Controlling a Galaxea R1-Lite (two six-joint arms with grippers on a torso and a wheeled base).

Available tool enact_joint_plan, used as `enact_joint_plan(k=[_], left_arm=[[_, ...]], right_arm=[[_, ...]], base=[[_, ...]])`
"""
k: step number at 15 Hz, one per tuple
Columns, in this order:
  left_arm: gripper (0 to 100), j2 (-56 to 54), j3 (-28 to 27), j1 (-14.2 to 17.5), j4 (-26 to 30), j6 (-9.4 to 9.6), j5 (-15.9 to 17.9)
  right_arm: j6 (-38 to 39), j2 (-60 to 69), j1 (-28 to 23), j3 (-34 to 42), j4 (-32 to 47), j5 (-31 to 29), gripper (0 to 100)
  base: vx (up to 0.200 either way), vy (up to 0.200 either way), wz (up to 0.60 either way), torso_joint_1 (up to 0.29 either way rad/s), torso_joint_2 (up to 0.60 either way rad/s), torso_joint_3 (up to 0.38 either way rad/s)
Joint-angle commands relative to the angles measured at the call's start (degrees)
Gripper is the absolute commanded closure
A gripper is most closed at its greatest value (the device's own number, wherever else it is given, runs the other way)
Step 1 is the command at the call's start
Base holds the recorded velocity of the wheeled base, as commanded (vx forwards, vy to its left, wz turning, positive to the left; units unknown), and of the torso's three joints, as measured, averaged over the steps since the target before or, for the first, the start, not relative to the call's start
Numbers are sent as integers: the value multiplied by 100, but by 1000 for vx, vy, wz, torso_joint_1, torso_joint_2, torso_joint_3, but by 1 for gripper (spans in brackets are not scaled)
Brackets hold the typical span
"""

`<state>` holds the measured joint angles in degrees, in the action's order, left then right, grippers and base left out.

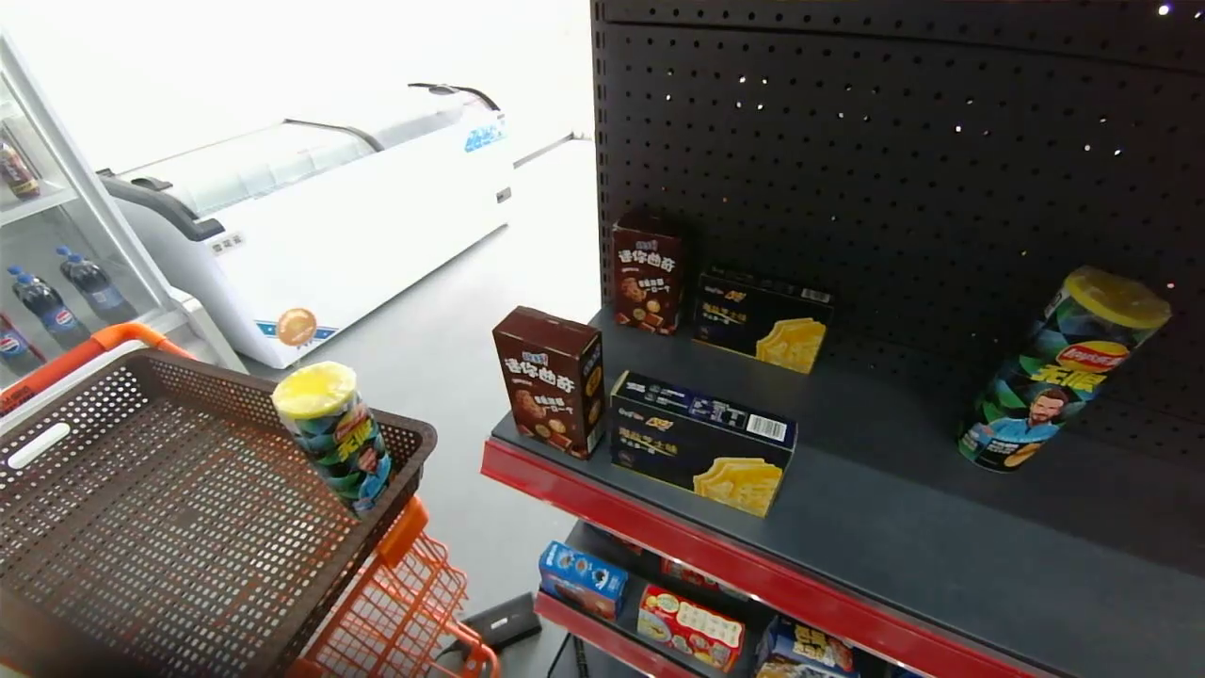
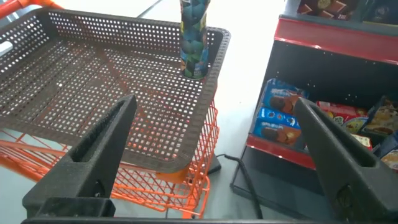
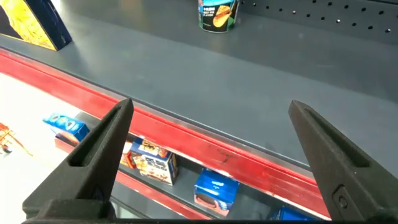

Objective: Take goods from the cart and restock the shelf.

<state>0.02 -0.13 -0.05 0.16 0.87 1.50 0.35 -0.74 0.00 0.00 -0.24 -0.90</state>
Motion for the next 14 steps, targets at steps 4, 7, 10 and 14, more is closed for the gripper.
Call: enact_joint_plan(k=[4,7,10,14], left_arm=[[0,1685,-1577,-4,327,-43,-80],[0,3425,-2412,-21,63,-43,-44],[0,5517,-2439,242,-1536,-210,166],[0,7372,-2008,339,-3672,-166,131]], right_arm=[[0,-5,0,0,-2,2,0],[0,-5,0,0,-2,2,0],[0,-5,0,0,-2,-6,0],[0,-5,0,0,-2,2,0]], base=[[0,0,0,0,0,0],[0,0,0,0,0,0],[0,0,0,0,0,0],[0,0,0,0,0,0]])
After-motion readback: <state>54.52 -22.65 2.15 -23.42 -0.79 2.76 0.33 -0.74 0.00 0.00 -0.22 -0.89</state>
